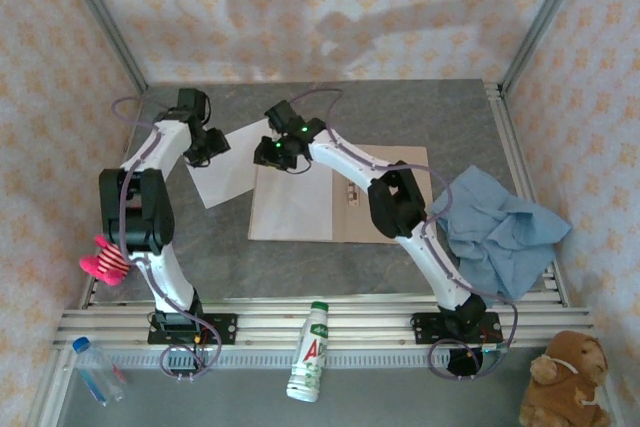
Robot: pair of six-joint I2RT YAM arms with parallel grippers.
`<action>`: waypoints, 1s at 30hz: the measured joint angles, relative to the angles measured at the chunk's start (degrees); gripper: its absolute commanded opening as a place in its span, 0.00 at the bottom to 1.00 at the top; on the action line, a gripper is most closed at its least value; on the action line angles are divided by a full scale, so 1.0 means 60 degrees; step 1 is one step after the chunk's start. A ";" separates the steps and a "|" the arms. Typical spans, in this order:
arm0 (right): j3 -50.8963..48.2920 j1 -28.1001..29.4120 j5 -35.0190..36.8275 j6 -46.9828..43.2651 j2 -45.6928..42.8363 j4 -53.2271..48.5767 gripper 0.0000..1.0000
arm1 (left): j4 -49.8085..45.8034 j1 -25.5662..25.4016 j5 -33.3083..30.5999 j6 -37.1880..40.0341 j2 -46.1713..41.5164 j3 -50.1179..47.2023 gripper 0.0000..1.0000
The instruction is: Put the files into the folder
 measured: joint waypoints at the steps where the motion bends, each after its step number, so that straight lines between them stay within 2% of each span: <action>1: 0.0055 0.0102 0.0000 0.0095 0.0117 0.0062 0.31 | 0.0047 0.0022 0.0011 0.0120 0.0342 0.0248 0.58; 6: 0.0401 0.0408 -0.0076 0.0404 0.0714 0.0270 0.31 | 0.0055 0.0237 0.0051 0.0539 0.1792 0.1155 0.58; 11: 0.0707 0.0448 -0.0146 0.0619 0.1118 0.0415 0.31 | -0.0004 0.0572 0.0051 0.0601 0.2371 0.1657 0.57; 18: 0.1111 0.0430 -0.0237 0.0841 0.1504 0.0619 0.31 | -0.0164 0.0962 -0.0095 0.0244 0.2404 0.1606 0.56; 30: 0.1708 0.0430 -0.0248 0.0987 0.1938 0.0831 0.31 | -0.0011 0.1107 -0.0761 -0.0499 0.1370 -0.0302 0.57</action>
